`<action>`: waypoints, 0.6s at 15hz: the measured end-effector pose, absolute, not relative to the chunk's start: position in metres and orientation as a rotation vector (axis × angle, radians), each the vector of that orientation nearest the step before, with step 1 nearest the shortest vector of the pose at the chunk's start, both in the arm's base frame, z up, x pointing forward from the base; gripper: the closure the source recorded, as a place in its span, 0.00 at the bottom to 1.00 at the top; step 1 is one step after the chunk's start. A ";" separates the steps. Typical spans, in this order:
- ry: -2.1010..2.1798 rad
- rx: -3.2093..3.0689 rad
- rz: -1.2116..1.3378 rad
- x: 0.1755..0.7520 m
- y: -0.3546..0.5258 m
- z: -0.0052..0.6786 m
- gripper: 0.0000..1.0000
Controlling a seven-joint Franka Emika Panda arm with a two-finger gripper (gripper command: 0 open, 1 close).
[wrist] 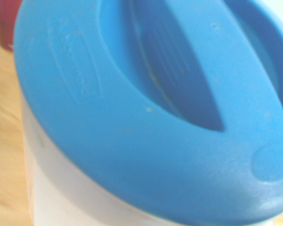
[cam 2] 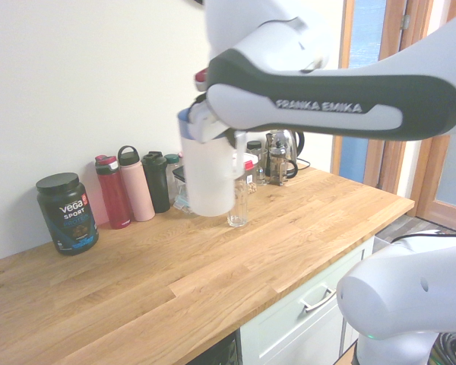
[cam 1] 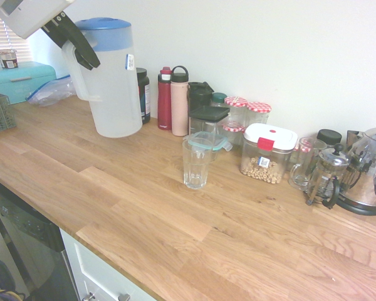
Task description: Pour me some water
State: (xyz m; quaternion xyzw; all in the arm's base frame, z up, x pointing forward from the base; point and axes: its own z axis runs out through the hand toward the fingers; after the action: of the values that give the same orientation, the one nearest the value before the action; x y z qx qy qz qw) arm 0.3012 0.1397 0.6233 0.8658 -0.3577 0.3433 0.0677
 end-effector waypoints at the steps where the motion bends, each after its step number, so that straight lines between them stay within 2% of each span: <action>1: -1.079 2.616 1.018 0.320 0.154 0.617 1.00; 5: -1.073 2.644 0.907 0.398 0.204 0.591 1.00; 9: -1.070 2.600 0.901 0.428 0.232 0.562 1.00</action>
State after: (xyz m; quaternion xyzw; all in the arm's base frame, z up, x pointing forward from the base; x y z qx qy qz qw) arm 0.4277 0.2318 0.5621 0.8767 -0.3609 0.3038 0.0946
